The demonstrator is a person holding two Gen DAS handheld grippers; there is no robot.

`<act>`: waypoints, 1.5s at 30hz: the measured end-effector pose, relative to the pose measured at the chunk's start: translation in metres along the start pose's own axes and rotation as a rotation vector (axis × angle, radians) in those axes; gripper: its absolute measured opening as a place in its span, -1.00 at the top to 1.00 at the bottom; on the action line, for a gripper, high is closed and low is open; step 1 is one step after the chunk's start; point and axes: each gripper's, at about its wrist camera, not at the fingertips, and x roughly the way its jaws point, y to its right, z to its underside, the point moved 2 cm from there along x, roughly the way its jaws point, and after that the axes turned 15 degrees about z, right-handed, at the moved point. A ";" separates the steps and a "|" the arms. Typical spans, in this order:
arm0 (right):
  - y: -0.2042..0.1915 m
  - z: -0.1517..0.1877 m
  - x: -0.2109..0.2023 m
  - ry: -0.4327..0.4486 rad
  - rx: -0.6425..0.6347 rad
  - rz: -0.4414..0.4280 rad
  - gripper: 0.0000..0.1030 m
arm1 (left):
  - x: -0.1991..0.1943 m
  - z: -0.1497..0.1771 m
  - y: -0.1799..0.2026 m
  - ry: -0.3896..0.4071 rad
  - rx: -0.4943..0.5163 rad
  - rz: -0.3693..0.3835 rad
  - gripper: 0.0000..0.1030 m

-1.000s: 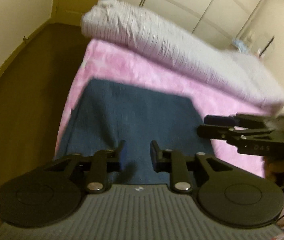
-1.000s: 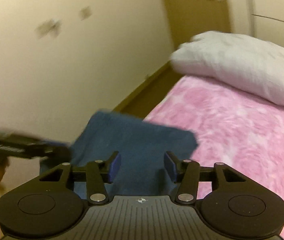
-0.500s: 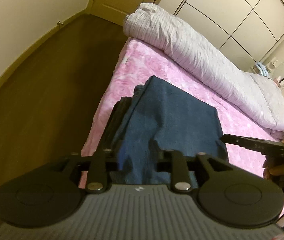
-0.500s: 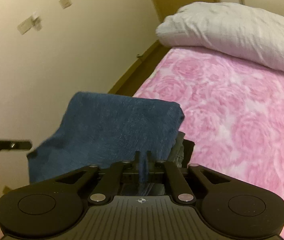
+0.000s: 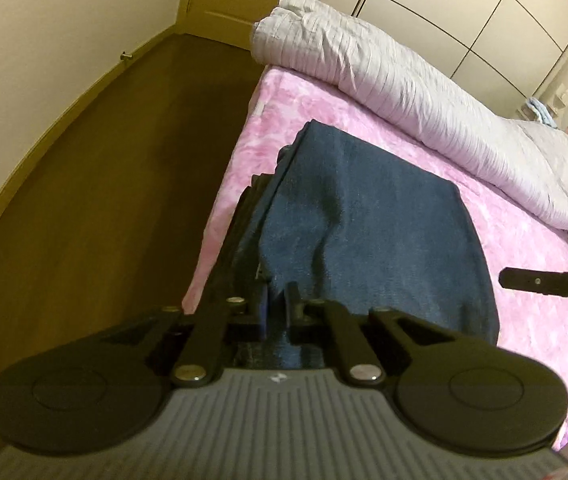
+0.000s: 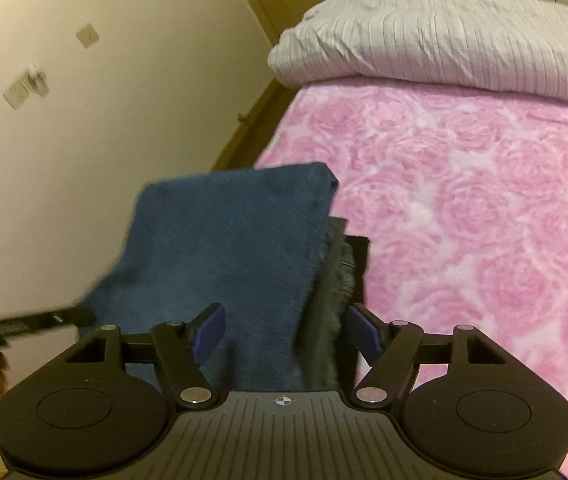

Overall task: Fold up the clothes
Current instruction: 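Lower the jeans onto the dark clothes stack with both grippers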

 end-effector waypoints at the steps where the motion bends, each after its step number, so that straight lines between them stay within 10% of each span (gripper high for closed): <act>1: -0.001 0.000 0.002 -0.008 0.006 -0.010 -0.38 | -0.001 0.000 -0.002 0.001 -0.005 0.007 0.90; 6: -0.006 0.003 0.011 -0.048 0.038 -0.058 -0.37 | 0.006 0.000 -0.003 -0.013 0.014 0.011 0.95; 7: -0.007 0.003 0.013 -0.056 0.045 -0.068 -0.26 | 0.010 -0.003 -0.002 -0.019 0.041 0.009 0.96; 8: -0.008 0.004 0.016 -0.064 0.050 -0.075 0.35 | 0.010 -0.004 -0.002 -0.023 0.057 0.002 0.98; 11: 0.009 0.005 0.030 -0.104 0.129 -0.101 0.65 | 0.003 -0.005 -0.019 -0.014 0.030 0.007 0.95; 19: 0.037 0.009 0.051 -0.163 0.275 -0.155 0.49 | 0.007 -0.003 -0.037 -0.004 -0.018 -0.020 0.87; 24: 0.028 -0.015 0.019 -0.084 0.197 -0.029 0.46 | -0.043 -0.036 -0.021 0.100 0.037 -0.219 0.94; 33: 0.008 -0.053 0.026 0.069 0.027 0.089 0.47 | 0.057 -0.080 0.059 0.078 0.228 0.005 0.91; 45: -0.009 -0.072 0.112 0.052 -0.112 0.116 0.47 | 0.152 -0.092 0.007 -0.029 0.142 -0.032 0.95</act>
